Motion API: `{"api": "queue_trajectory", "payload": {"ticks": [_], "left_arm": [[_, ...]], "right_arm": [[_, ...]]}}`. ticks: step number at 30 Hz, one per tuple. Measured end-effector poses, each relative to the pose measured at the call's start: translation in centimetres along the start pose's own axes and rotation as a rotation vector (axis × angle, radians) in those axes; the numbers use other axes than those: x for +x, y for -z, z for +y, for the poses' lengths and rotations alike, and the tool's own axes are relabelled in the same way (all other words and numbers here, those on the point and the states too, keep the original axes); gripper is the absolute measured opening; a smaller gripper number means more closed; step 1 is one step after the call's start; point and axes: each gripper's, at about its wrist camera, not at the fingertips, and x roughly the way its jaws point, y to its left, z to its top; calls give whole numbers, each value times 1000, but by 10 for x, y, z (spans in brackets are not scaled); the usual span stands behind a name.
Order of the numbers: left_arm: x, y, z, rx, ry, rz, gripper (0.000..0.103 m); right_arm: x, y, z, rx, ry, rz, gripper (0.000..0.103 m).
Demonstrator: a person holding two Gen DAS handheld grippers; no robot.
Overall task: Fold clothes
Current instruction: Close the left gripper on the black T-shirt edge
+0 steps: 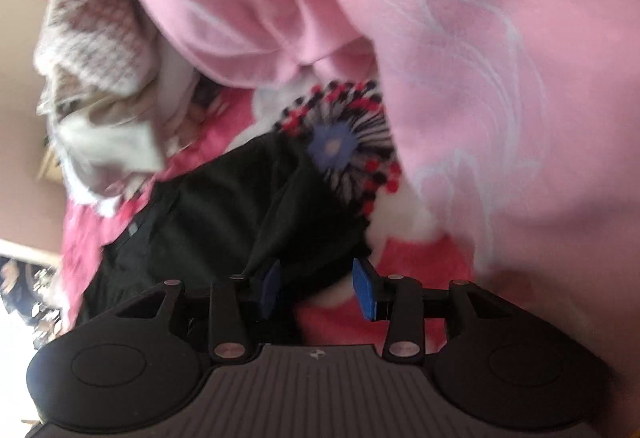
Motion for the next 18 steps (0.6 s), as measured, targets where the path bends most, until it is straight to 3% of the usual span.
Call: {"api": "queue_trajectory", "payload": {"ticks": [7,18], "left_arm": [[2,1,-4,28,5,3,2],[2,3,-3,51,-8,5,2]], "right_arm": [[11,3,-5,-3,51,-10,41],[5,7,-4,-55,102,-95,42]]}}
